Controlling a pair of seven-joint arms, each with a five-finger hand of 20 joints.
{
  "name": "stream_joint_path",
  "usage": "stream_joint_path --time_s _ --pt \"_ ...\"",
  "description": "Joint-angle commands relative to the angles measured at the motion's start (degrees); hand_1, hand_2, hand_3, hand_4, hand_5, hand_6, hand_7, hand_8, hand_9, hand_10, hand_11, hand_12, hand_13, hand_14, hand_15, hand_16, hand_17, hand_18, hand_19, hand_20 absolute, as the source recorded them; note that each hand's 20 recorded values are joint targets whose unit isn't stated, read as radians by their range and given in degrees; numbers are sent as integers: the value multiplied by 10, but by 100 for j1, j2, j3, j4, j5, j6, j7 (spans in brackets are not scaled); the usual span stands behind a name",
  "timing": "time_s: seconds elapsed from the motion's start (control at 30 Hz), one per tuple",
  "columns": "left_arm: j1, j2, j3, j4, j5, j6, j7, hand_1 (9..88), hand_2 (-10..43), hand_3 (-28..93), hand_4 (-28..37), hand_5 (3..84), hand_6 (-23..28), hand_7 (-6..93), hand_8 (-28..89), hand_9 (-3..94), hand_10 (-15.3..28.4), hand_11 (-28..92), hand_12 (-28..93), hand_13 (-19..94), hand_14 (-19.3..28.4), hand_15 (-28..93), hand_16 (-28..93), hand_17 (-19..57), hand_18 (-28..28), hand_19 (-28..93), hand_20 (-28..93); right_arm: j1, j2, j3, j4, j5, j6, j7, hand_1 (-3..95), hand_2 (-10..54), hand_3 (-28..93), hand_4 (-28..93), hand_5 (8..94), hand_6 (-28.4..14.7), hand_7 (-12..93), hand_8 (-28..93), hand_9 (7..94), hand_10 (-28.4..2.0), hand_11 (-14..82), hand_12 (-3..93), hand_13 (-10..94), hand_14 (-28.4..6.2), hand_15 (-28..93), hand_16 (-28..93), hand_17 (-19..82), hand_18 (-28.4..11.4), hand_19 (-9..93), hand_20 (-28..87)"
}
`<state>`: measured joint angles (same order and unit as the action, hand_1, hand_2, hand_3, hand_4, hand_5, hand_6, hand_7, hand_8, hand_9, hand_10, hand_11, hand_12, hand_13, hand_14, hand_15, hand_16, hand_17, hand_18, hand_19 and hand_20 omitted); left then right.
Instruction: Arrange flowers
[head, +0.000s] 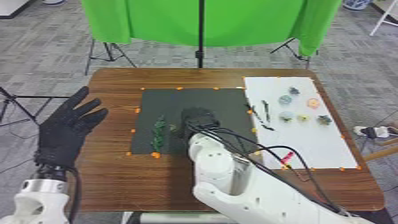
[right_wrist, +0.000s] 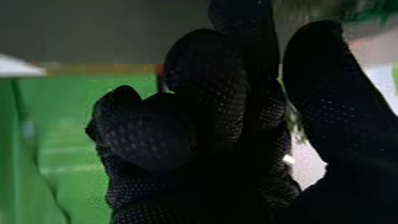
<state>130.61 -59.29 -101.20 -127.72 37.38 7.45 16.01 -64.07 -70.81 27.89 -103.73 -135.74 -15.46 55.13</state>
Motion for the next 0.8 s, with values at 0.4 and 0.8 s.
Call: stream_joint_path --time_s 0.4,0.8 --pt "157 12 159 46 -47 93 159 238 53 797 -245 350 72 128 -99 340 187 216 115 268 273 503 -69 -66 284 533 177 20 1487 1714 -499 1506 1325 139 332 -54 721 -233 699 -43 163 -121 754 -185 325 160 701 -155 617 125 279 -270 830 230" --pt "212 -11 191 20 -47 107 205 236 51 797 -243 349 71 127 -99 339 186 216 115 268 273 504 -69 -66 284 534 175 309 1877 1167 208 1402 653 919 316 -74 745 -244 560 -82 132 -115 636 -228 312 149 604 -192 682 95 236 -283 842 207"
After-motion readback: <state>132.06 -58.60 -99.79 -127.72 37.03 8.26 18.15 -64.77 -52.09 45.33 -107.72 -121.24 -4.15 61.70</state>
